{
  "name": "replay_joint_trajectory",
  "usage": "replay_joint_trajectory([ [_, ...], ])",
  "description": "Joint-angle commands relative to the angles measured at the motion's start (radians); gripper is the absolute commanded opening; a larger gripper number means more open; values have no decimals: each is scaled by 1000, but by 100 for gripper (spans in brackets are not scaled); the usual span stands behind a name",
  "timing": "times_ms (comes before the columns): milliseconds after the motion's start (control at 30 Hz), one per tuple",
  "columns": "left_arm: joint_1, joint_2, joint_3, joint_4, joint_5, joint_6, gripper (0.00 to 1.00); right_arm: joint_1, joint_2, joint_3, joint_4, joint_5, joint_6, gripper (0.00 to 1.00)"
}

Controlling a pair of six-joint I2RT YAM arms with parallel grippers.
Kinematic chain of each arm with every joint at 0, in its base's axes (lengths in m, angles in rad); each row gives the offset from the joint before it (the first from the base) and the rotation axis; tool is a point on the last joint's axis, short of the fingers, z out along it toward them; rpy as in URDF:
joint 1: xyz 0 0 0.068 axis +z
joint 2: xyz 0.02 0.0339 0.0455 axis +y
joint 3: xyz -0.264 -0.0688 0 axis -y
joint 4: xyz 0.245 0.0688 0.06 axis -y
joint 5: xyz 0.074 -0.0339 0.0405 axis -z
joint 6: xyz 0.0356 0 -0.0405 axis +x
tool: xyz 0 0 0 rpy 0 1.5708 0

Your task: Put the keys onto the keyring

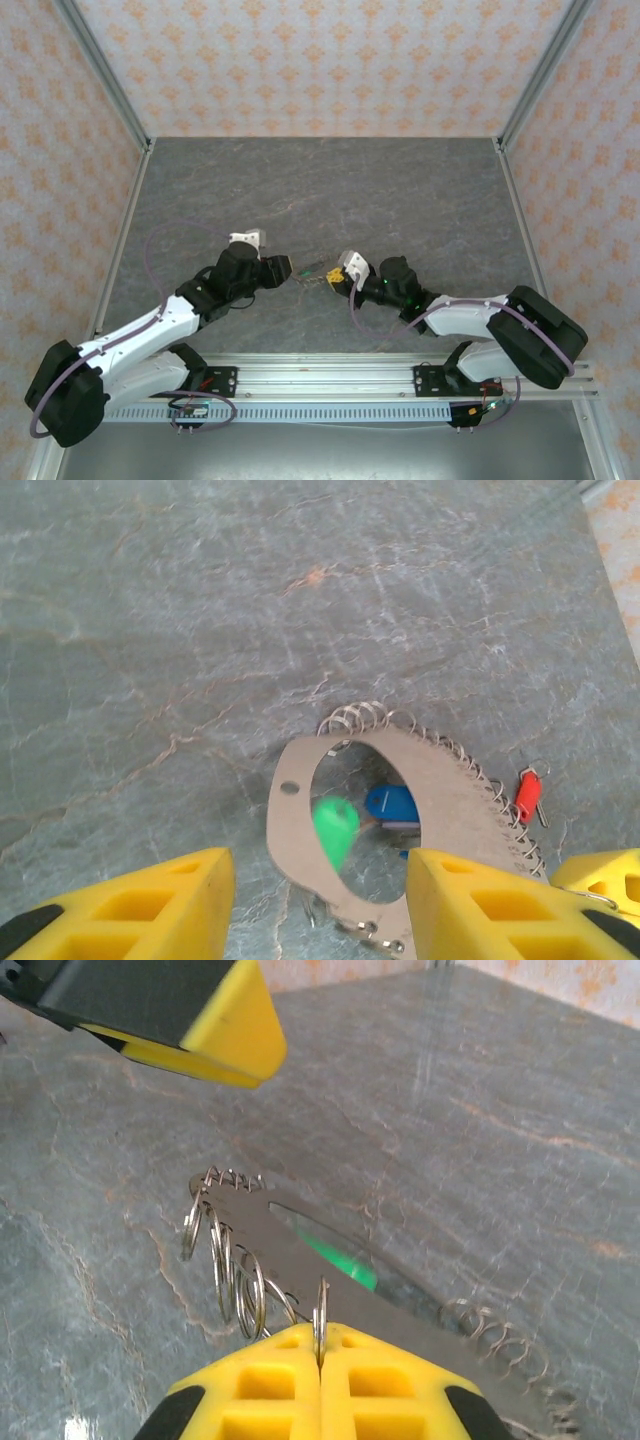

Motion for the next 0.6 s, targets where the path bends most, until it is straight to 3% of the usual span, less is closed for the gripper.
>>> replay_joint_trajectory([
  [0,-5,27,73,-47,-4,113,47,-3,-23,22,42,-41,-7,0],
  [200,-3,184,130,-7,102,152,30,-3,-14,16,-75,-11,-20,0],
  [367,-12,335,100,125,209,80,19,-3,53,-79,207,53,118,0],
  [567,-59,403,127,129,268,87,12,-3,75,-61,301,78,159,0],
])
